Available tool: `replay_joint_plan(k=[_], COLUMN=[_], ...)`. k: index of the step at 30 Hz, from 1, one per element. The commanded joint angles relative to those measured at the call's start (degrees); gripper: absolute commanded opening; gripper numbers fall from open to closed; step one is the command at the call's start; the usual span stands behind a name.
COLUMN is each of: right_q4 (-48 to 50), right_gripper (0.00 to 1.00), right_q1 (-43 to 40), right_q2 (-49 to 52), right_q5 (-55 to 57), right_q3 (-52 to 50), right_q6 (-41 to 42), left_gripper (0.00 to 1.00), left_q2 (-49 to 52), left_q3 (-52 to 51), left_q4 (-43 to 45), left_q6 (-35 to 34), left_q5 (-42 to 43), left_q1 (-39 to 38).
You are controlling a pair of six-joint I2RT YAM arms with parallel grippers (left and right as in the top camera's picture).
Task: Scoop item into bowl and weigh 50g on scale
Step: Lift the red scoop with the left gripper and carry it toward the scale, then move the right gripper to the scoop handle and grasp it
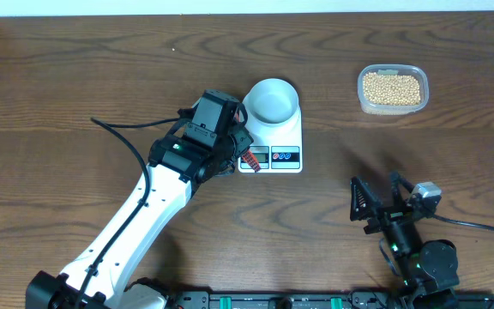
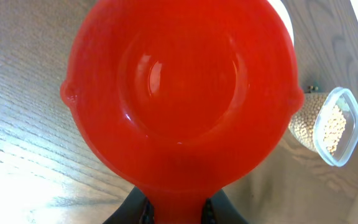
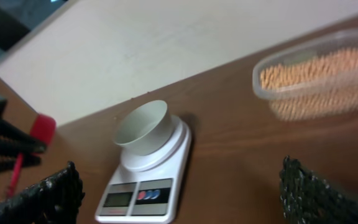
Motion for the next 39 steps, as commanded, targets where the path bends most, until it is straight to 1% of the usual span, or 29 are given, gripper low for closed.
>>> replay_joint_plan(k=[1, 5, 8, 12, 15, 17, 21, 23, 25, 27, 29, 33, 36, 39], right_q4=[-0.90, -0.74, -0.17, 0.63, 0.83, 1.22, 1.25, 1.29, 1.49, 2.71, 2.99, 3.37, 3.37, 3.37], right_gripper=[0.99, 0.99, 0.99, 0.99, 0.99, 0.99, 0.99, 0.99, 0.99, 0.99, 0.99, 0.92, 0.90, 0.89], right_q1=[-0.20, -0.20, -0.20, -0.20, -0.20, -0.24, -0.24, -0.24, -0.24, -0.24, -0.24, -0.24, -0.24, -0.24], right_q2=[-0.37, -0.35, -0.35, -0.35, -0.35, -0.35, -0.35, -0.35, -0.35, -0.31, -0.11, 2.60, 8.13, 16.09], right_q5=[-0.31, -1.77, -8.22, -15.82, -16.65, -16.68, -17.18, -18.49, -19.06, -20.50, -20.74, -20.74, -20.74, -20.81], right_q3=[-0.09, -0.09, -0.09, -0.09, -0.09, -0.09, -0.09, -0.09, -0.09, -0.07, 0.20, 2.64, 6.21, 10.40], right_q6=[7.85, 7.91, 8.24, 10.27, 12.35, 14.75, 22.99, 24.28, 23.12, 18.49, 16.83, 12.52, 8.13, 4.17], left_gripper=[0.07, 0.07, 0.07, 0.07, 0.07, 0.07, 0.07, 0.07, 0.07, 0.07, 0.07, 0.07, 0.07, 0.07], left_q2=[0.35, 0.35, 0.35, 0.35, 0.35, 0.46, 1.01, 1.51, 2.25, 3.41, 4.66, 7.19, 8.66, 8.98], left_q3=[1.07, 1.07, 1.07, 1.07, 1.07, 1.07, 1.07, 1.07, 1.07, 1.07, 1.14, 2.38, 4.59, 7.04], left_q4=[0.28, 0.74, 0.98, 1.09, 1.07, 1.09, 1.31, 1.70, 2.60, 4.87, 7.43, 8.87, 8.83, 7.82], left_q6=[-3.82, -6.60, -6.69, -6.84, -6.84, -7.06, -8.35, -9.42, -10.01, -9.99, -9.99, -9.97, -9.94, -9.77], left_q5=[-1.16, -0.59, 1.25, 1.44, 1.68, 2.43, 2.93, 2.95, 3.21, 5.49, 7.63, 8.63, 9.42, 9.38], left_q1=[-0.17, -0.17, -0.17, -0.17, -0.17, -0.17, -0.17, -0.17, -0.17, -0.15, -0.15, -0.11, -0.11, -0.11])
